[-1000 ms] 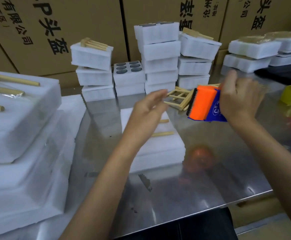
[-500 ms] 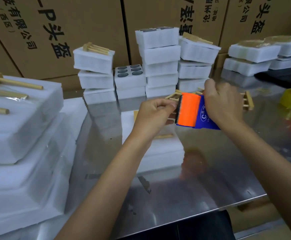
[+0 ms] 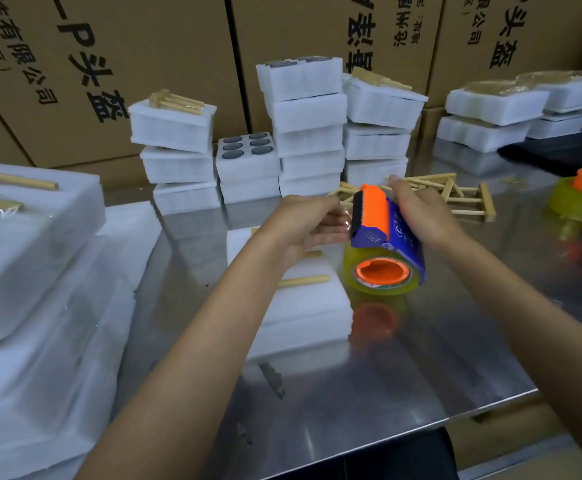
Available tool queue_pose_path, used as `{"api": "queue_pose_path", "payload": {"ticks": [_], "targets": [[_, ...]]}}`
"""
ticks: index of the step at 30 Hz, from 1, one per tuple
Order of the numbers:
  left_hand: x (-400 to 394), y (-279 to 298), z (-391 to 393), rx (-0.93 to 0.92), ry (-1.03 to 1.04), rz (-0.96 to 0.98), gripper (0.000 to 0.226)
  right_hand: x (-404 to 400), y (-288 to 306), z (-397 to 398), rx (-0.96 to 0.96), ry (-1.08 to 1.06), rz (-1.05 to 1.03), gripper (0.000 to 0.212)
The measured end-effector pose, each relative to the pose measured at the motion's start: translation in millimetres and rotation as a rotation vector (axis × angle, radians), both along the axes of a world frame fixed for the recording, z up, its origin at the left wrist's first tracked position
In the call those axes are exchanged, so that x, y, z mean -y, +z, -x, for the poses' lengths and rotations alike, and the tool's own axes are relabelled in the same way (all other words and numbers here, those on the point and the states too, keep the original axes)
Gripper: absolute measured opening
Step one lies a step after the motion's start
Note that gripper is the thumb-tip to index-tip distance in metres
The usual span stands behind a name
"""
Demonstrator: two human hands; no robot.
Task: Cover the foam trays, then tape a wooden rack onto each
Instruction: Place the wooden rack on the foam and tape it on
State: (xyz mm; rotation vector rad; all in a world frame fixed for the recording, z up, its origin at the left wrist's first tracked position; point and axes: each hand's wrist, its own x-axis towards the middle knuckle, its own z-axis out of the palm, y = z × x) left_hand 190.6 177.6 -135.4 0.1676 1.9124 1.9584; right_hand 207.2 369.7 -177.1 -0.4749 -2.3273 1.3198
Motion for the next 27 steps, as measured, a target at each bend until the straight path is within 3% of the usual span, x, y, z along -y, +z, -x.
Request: {"api": "queue_pose_path", "payload": {"ticks": [4, 9, 14, 17, 21, 24, 27], "targets": [[2, -2, 4, -0.053, 0.031, 0.06, 0.014, 13, -11, 1, 0.068, 0.119, 0.098, 0.067], [6, 0, 11, -0.052, 0.098, 0.055, 0.011, 15, -7, 4, 0.107, 0.135, -0.042, 0.055], [19, 13, 13, -0.082, 0.163, -0.096, 0.015, 0, 35, 21, 0.036, 0.29, -0.706, 0.035], [41, 23, 20, -0.17, 0.318, -0.193, 0.017, -8, 62, 36, 0.032, 0.297, -0.829, 0.023], [108, 25, 34, -0.178, 0.511, -0.264, 0.016, -37, 63, 38, 0.146, 0.245, -0.883, 0.039], [136, 5, 34, -0.096, 0.52, -0.325, 0.018, -54, 52, 31, 0.275, 0.189, -0.861, 0.061], [149, -20, 29, 0.006, 0.57, -0.402, 0.015, -45, 45, 35, 0.249, 0.203, -0.925, 0.069]]}}
